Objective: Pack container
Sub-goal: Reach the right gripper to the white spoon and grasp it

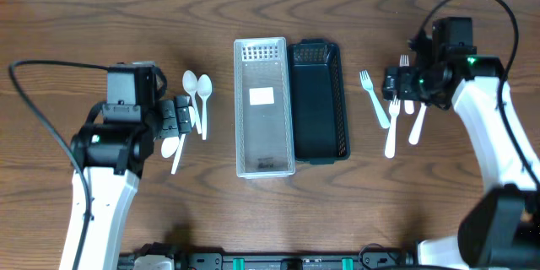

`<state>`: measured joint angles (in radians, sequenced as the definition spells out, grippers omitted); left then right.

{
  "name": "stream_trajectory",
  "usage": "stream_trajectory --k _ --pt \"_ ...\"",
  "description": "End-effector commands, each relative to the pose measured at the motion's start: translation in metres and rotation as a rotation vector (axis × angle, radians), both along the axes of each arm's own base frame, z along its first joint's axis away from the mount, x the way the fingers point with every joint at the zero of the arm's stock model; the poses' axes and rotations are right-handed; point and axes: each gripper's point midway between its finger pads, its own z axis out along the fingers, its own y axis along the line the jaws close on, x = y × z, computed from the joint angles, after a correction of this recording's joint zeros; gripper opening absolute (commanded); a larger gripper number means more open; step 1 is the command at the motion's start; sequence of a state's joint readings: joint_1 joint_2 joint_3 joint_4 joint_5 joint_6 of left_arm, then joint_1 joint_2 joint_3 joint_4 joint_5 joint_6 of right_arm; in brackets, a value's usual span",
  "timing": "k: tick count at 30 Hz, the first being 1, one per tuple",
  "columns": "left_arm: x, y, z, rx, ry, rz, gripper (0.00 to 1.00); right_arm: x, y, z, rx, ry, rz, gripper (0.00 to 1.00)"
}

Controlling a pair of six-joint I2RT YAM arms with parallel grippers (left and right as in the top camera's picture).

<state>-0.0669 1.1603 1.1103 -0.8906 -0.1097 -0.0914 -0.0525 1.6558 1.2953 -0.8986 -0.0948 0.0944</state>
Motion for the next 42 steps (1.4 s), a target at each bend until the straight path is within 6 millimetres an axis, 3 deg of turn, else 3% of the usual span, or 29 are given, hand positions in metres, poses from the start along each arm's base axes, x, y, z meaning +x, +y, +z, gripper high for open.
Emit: stream_trajectory --k 1,6,12,17,20,27,32,35,37,42 --pt "0.002 0.004 -0.004 0.023 0.033 -0.001 0.98 -0.003 -0.039 -0.024 0.004 0.087 -0.217 0.91" --pt "0.003 0.004 -0.016 0.026 0.078 -0.001 0.98 -0.012 -0.067 -0.056 0.018 0.182 -0.31 0.87" --pt "0.004 0.004 -0.021 0.027 0.097 -0.001 0.98 -0.014 -0.086 -0.076 -0.066 0.223 -0.345 0.81" --pt "0.004 0.004 -0.021 0.027 0.096 -0.001 0.98 -0.013 -0.089 -0.087 -0.08 0.238 -0.367 0.63" --pt "0.004 0.004 -0.021 0.027 0.096 -0.001 0.98 -0.013 -0.094 -0.093 -0.102 0.245 -0.393 0.59" --pt "0.004 0.004 -0.021 0.027 0.096 -0.001 0.98 -0.01 -0.093 -0.106 -0.1 0.254 -0.388 0.61" --pt "0.004 0.004 -0.021 0.027 0.096 -0.001 0.98 -0.01 -0.09 -0.121 -0.093 0.27 -0.381 0.74" --pt "0.004 0.004 -0.021 0.027 0.096 -0.001 0.98 -0.011 -0.09 -0.127 -0.093 0.28 -0.381 0.74" --pt "0.004 0.004 -0.021 0.027 0.096 -0.001 0.98 -0.012 -0.09 -0.13 -0.093 0.288 -0.38 0.57" --pt "0.004 0.004 -0.021 0.027 0.096 -0.001 0.98 -0.016 -0.089 -0.131 -0.093 0.304 -0.379 0.32"
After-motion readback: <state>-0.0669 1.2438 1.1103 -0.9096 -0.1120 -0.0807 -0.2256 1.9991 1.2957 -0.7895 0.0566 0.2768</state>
